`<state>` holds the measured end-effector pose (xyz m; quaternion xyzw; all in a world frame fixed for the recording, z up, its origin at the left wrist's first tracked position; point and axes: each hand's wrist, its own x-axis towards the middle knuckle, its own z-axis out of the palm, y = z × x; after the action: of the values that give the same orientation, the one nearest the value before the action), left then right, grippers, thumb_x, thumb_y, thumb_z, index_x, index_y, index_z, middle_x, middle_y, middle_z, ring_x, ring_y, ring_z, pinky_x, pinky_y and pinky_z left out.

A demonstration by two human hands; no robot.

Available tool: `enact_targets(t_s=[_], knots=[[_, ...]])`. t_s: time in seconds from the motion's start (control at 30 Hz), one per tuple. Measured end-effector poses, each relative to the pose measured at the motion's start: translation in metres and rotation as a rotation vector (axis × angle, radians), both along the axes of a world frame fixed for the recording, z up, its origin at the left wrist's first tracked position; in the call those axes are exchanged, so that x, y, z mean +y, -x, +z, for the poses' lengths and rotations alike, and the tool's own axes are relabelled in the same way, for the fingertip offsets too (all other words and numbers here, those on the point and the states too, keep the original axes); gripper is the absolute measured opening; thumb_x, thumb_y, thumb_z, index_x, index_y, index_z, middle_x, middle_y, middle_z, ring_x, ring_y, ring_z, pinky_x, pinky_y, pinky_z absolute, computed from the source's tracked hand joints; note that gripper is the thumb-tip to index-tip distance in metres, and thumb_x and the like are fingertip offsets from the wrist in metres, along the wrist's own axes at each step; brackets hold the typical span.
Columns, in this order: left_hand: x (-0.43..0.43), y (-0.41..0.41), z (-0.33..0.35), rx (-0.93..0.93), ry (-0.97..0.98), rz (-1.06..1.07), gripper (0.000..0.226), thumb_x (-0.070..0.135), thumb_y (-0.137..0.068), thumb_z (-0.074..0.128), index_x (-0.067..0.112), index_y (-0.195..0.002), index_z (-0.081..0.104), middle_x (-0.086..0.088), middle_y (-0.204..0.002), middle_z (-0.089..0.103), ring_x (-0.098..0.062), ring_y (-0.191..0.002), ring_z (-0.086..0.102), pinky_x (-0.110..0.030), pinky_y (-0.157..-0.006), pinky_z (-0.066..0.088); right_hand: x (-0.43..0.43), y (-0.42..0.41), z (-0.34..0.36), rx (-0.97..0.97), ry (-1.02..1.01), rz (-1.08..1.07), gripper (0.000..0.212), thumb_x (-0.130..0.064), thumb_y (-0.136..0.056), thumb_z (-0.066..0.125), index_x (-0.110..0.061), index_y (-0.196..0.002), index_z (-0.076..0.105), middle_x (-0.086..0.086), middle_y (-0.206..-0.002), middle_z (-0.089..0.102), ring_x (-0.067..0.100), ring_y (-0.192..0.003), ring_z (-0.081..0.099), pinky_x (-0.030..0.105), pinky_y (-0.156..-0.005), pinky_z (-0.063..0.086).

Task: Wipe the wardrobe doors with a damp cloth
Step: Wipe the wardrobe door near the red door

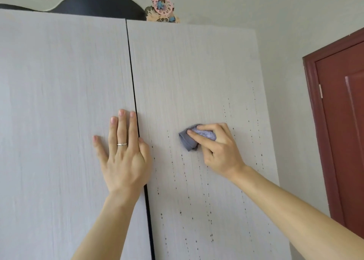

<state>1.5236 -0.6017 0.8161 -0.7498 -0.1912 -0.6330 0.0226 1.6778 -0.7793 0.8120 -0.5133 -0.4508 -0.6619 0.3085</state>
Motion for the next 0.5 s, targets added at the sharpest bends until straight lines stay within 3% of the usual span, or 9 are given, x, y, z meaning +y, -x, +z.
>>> enact_targets(t_s=[0.1, 0.3, 0.5], knots=[[-0.003, 0.002, 0.000, 0.007, 0.012, -0.010, 0.065, 0.029, -0.097, 0.016, 0.034, -0.162, 0.006, 0.016, -0.168, -0.004, -0.003, -0.153, -0.008, -0.044, -0.122, -0.015, -0.012, -0.008, 0.031, 0.012, 0.011, -0.028, 0.042, -0.001, -0.090, 0.051, -0.020, -0.120, 0.074, 0.006, -0.110, 0.065, 0.030, -0.096, 0.054, 0.035, -0.081, 0.051], [-0.005, 0.001, 0.001, 0.001, 0.027, -0.016, 0.064, 0.031, -0.098, 0.019, 0.034, -0.162, 0.010, 0.016, -0.168, -0.002, -0.002, -0.152, -0.008, -0.041, -0.121, -0.015, -0.036, -0.021, 0.112, 0.277, -0.248, -0.070, 0.046, -0.007, -0.087, 0.049, -0.029, -0.121, 0.073, -0.006, -0.115, 0.065, 0.021, -0.104, 0.055, 0.034, -0.082, 0.042], [-0.007, 0.001, 0.002, 0.003, 0.040, -0.002, 0.064, 0.032, -0.097, 0.017, 0.035, -0.161, 0.010, 0.019, -0.167, -0.004, -0.002, -0.153, -0.007, -0.043, -0.122, -0.014, -0.036, -0.032, 0.061, 0.226, -0.292, 0.021, 0.043, -0.009, -0.088, 0.047, -0.025, -0.118, 0.074, -0.004, -0.115, 0.066, 0.016, -0.105, 0.053, 0.043, -0.082, 0.051]])
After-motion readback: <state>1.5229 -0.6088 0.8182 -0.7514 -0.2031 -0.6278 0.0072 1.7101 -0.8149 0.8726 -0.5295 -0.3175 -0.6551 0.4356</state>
